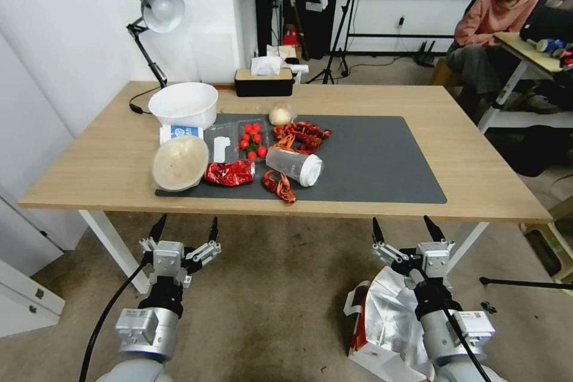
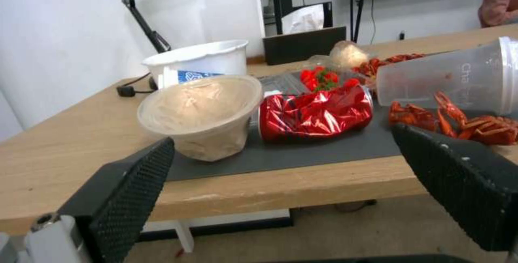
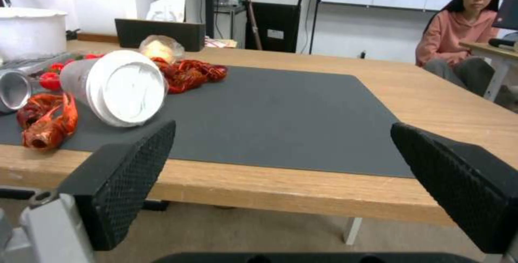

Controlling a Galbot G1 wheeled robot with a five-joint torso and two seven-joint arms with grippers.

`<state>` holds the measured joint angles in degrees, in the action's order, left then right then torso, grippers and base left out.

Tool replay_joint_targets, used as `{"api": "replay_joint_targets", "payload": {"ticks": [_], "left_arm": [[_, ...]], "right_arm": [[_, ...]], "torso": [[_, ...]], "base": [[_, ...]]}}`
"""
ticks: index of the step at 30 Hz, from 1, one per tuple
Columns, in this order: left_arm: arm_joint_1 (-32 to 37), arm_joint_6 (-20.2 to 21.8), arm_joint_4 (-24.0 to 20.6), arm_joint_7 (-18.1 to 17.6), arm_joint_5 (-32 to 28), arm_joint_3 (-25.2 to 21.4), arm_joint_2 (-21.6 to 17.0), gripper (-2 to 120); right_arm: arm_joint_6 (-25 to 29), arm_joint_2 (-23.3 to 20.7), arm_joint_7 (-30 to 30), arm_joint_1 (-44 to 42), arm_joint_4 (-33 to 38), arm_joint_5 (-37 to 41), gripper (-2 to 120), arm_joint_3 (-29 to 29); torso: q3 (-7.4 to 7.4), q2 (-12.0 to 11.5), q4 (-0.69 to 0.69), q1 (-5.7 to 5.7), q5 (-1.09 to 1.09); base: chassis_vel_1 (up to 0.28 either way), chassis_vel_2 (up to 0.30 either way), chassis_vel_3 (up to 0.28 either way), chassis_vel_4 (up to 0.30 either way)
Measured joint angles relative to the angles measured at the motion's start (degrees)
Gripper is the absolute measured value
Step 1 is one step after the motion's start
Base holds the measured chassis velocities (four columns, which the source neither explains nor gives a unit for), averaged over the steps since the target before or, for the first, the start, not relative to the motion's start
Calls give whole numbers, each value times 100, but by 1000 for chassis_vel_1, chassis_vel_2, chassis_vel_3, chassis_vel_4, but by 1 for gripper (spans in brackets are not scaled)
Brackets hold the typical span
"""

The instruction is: Pick up the food delivery bag from the floor and place it on the table.

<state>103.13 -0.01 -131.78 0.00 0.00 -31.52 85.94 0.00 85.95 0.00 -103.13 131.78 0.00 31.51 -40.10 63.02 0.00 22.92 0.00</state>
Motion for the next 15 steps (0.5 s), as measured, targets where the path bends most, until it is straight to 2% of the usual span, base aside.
{"api": "replay_joint_targets", "payload": {"ticks": [15], "left_arm": [[0,0,0,0,0,0,0,100]], "right_arm": [[0,0,0,0,0,0,100,0]], "torso": [[0,0,0,0,0]], "base": [[0,0,0,0]]}}
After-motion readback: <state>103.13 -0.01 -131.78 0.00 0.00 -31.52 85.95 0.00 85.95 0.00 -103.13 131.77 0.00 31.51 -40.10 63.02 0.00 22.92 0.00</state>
